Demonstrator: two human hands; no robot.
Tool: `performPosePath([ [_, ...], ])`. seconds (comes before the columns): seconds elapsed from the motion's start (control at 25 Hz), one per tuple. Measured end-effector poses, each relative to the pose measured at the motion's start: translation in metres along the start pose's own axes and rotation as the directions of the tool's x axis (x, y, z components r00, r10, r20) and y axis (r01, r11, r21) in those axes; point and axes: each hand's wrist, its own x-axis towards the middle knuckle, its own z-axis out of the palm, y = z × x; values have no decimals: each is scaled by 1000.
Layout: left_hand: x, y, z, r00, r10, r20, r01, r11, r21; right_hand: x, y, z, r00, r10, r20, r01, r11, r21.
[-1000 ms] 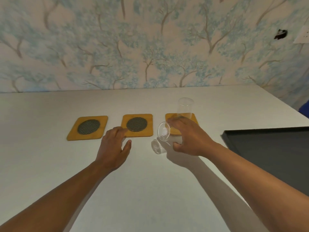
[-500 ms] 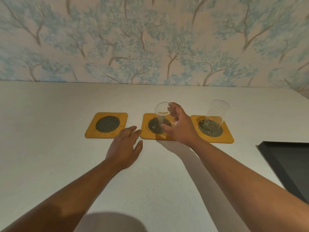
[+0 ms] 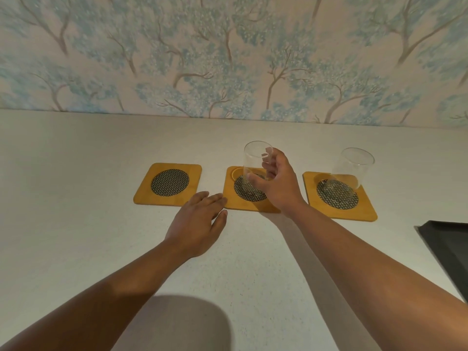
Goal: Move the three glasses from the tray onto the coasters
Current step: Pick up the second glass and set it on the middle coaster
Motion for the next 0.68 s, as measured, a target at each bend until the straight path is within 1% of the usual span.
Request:
performPosePath([
  [0.12, 0, 0, 0, 1000, -9, 5, 9, 1000, -3, -3, 4, 1, 1000, 3, -15, -4, 1000, -18],
  [0.28, -1, 0, -1, 1000, -11, 7, 12, 1000, -9, -10, 10, 6, 999, 23, -24, -25, 996, -91],
  [0.68, 0, -1, 1, 1000, -12, 21, 12, 1000, -11, -14, 13, 10, 998, 6, -57, -13, 991, -132],
])
